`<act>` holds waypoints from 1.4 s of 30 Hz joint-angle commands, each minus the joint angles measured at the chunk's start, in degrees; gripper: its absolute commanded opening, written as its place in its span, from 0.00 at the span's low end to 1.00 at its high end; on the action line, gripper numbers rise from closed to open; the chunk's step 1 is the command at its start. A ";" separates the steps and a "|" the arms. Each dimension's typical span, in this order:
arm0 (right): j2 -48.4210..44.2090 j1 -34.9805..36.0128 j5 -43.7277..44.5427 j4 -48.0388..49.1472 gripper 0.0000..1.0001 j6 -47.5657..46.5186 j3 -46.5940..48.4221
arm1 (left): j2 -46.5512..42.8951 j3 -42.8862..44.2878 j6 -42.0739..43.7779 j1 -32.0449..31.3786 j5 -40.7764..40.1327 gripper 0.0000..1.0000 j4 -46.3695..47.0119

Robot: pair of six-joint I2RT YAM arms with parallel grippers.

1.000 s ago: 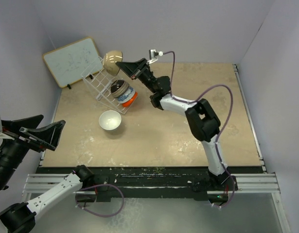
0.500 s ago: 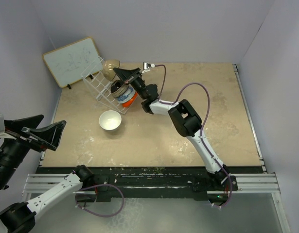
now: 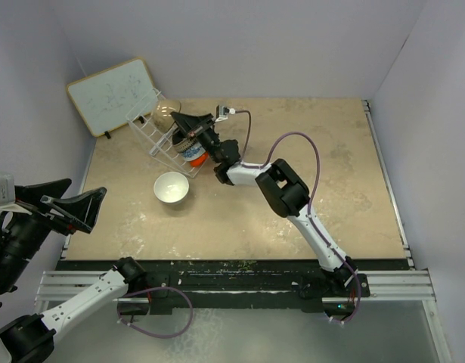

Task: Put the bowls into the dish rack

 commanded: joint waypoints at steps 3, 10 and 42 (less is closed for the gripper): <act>-3.79 0.53 5.47 11.87 0.00 1.98 -4.39 | 0.20 0.08 0.23 -0.38 -0.71 0.99 0.94; -5.05 0.61 7.63 12.10 0.00 1.97 -8.16 | 0.18 -0.10 -0.05 -0.38 -0.54 0.99 0.94; -10.77 0.78 10.36 7.35 0.38 2.80 -18.00 | -0.34 0.63 -0.54 -0.51 -1.01 0.99 1.02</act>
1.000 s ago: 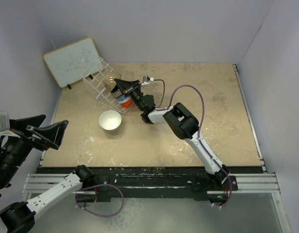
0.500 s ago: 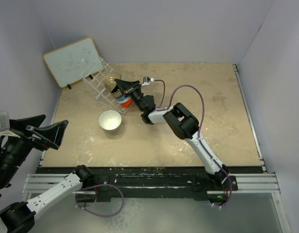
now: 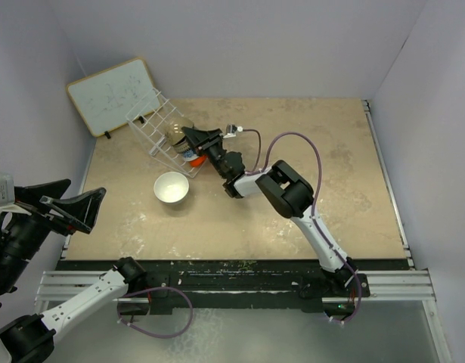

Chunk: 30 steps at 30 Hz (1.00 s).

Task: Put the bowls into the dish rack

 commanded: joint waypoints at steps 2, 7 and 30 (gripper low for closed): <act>-8.08 0.29 3.97 7.03 0.38 1.13 -2.94 | 0.08 0.72 -0.47 -0.51 -0.69 0.99 1.33; -9.51 0.31 4.66 6.10 0.47 2.10 -5.62 | 0.37 1.10 -0.68 -0.70 -0.84 0.99 1.44; -17.90 0.47 0.85 -34.47 0.51 1.27 -2.20 | -0.96 1.20 -1.75 -0.85 -1.73 0.99 1.38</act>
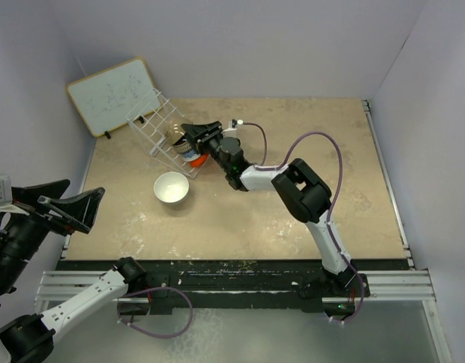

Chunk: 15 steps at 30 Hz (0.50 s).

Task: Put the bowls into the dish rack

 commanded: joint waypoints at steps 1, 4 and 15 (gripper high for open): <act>-5.29 0.35 -0.41 -11.43 0.51 -2.01 3.74 | -1.00 1.08 -0.66 -0.53 -1.09 0.99 1.42; -5.36 0.32 -0.92 -14.22 0.51 -1.53 4.28 | -1.21 1.04 -0.67 -0.51 -1.14 0.99 1.34; -7.02 0.46 -1.17 -12.75 0.51 -1.37 1.79 | -1.55 0.66 -0.81 -1.14 -2.24 0.99 1.11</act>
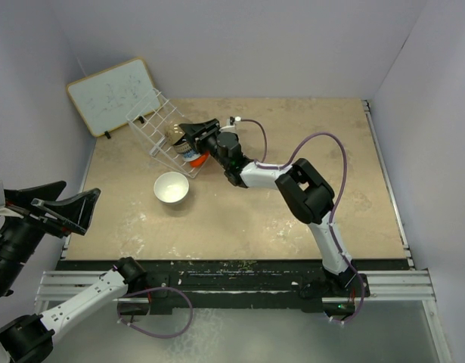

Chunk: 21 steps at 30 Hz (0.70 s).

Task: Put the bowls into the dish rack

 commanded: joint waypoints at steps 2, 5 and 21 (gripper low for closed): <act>-5.36 0.47 0.25 -0.38 0.51 -0.33 -2.52 | -0.49 0.42 -0.51 -0.87 -1.16 0.99 1.24; -6.46 0.40 0.00 1.28 0.51 -0.13 -4.61 | -0.56 0.12 -0.56 -0.93 -1.25 0.99 1.29; -12.87 0.51 -0.79 2.08 0.51 -1.88 -12.12 | -1.04 -0.91 -0.95 -1.53 -2.35 0.99 1.47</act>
